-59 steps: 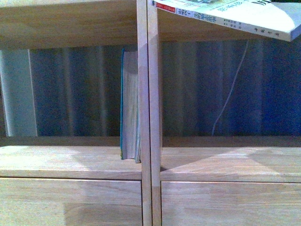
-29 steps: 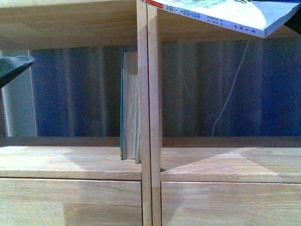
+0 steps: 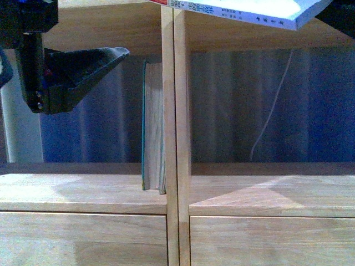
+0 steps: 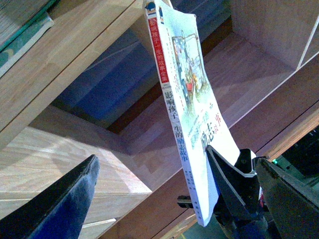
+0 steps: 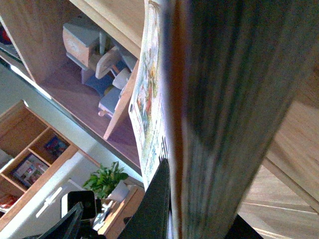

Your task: Organize books on shelf

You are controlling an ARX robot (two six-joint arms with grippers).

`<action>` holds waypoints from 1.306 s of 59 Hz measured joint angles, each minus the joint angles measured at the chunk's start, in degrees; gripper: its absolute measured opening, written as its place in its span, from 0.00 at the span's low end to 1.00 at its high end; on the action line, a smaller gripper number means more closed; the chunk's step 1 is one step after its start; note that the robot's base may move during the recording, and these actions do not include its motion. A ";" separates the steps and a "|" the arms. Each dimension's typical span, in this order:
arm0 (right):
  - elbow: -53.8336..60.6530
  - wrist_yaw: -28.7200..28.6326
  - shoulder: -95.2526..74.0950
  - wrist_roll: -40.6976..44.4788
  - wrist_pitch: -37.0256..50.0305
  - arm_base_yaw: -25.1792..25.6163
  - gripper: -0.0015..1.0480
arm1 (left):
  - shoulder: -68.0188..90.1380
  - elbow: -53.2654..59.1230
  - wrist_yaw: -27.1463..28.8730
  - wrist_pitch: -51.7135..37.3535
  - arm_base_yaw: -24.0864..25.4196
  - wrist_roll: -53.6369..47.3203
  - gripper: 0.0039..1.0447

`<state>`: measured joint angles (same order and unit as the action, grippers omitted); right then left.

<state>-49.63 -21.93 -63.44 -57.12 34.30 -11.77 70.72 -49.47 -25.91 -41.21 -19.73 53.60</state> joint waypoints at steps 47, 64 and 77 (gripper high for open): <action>6.71 -1.14 9.09 -0.02 -3.28 -7.91 0.07 | 5.38 -5.79 2.01 -1.33 -4.79 -3.96 0.93; 7.82 -0.28 10.36 0.17 -3.69 -8.96 0.07 | 5.62 -6.86 4.48 -0.07 -6.54 -6.38 0.85; 7.96 -0.15 10.36 0.13 -3.69 -8.87 0.07 | 5.57 -6.86 5.42 1.33 -7.17 -7.96 0.56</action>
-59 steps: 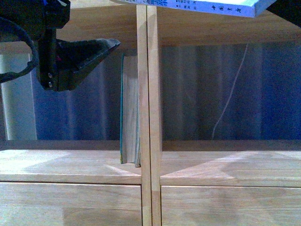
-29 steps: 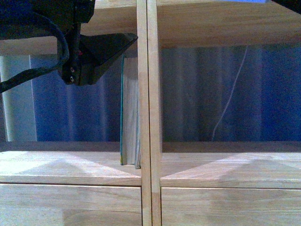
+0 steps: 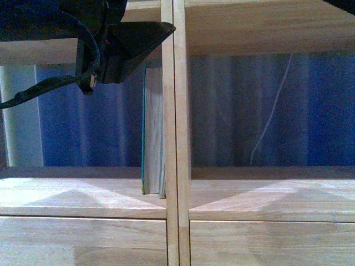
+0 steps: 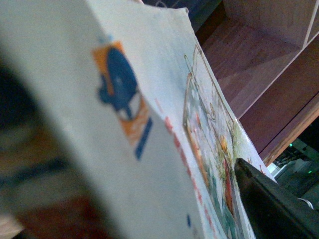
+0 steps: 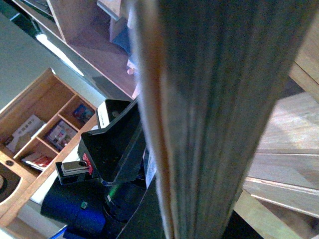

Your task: Organize books on shelf

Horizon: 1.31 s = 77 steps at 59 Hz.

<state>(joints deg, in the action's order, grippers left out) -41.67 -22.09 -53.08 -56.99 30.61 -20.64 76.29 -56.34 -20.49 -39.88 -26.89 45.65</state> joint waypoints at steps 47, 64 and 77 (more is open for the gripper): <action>0.61 1.03 -1.38 0.31 -3.02 2.80 0.29 | -1.38 0.61 2.78 0.04 -0.59 1.49 0.06; -0.92 -0.39 -3.21 10.05 -0.04 14.58 0.74 | -5.25 0.68 2.91 6.12 2.93 -4.94 0.06; -0.61 -3.85 -5.70 20.96 7.56 22.45 0.94 | -11.28 1.27 1.92 13.86 6.03 -11.96 0.06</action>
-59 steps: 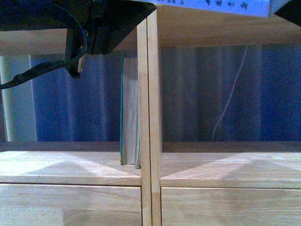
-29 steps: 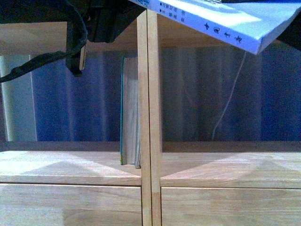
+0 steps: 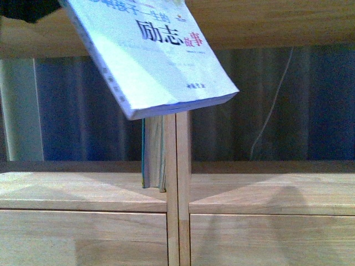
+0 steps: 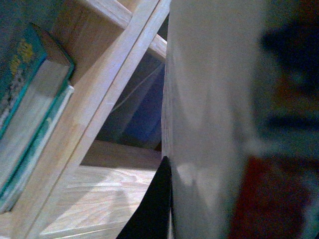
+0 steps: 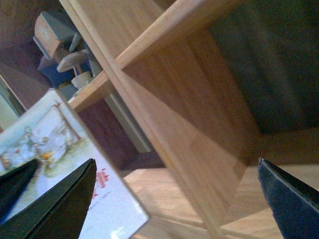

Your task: Organize books on shelf

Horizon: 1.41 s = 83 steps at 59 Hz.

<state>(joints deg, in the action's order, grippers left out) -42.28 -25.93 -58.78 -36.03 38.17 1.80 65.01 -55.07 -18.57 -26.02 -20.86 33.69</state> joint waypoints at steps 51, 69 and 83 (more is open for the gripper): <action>8.94 0.68 -0.55 19.67 6.82 7.61 0.93 | -36.09 14.56 6.29 32.13 18.10 -43.93 0.06; 9.60 18.69 6.47 30.29 -15.72 4.74 0.72 | -42.84 21.75 3.65 31.52 26.14 -47.69 0.06; 19.89 21.22 12.00 34.47 -14.34 2.89 0.40 | -46.05 27.58 10.32 29.03 22.34 -49.16 0.06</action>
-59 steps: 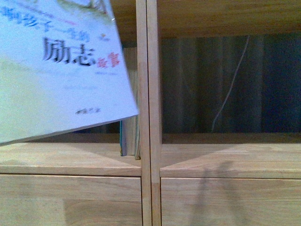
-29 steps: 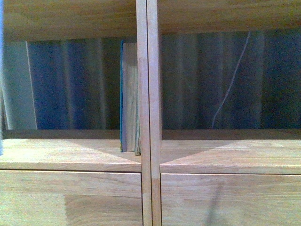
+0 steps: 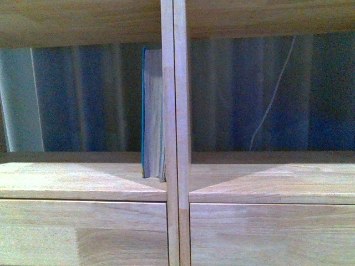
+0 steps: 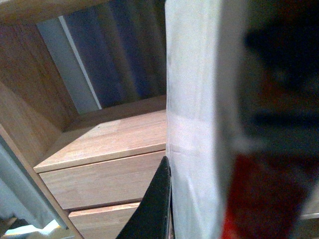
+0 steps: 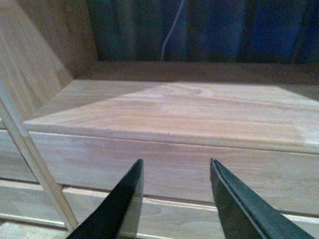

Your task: Organize books on shelf

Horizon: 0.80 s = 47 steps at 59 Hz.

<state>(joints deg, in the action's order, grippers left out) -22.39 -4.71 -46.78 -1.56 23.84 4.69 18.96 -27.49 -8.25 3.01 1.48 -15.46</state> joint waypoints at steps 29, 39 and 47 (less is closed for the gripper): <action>13.03 4.50 11.17 1.20 1.92 -4.48 0.03 | -3.58 7.28 3.87 -6.38 -5.55 -0.96 0.06; 15.34 4.50 14.51 1.20 1.03 -4.48 0.03 | -1.29 5.22 -9.14 -9.40 6.29 1.11 0.06; 16.94 4.52 17.25 1.20 -0.20 -4.48 0.03 | 2.08 2.34 -21.86 -13.92 19.61 3.67 0.06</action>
<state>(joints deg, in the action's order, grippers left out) -5.45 -0.19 -29.54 -0.36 23.64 0.21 21.04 -25.15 -30.11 -10.92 21.08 -11.79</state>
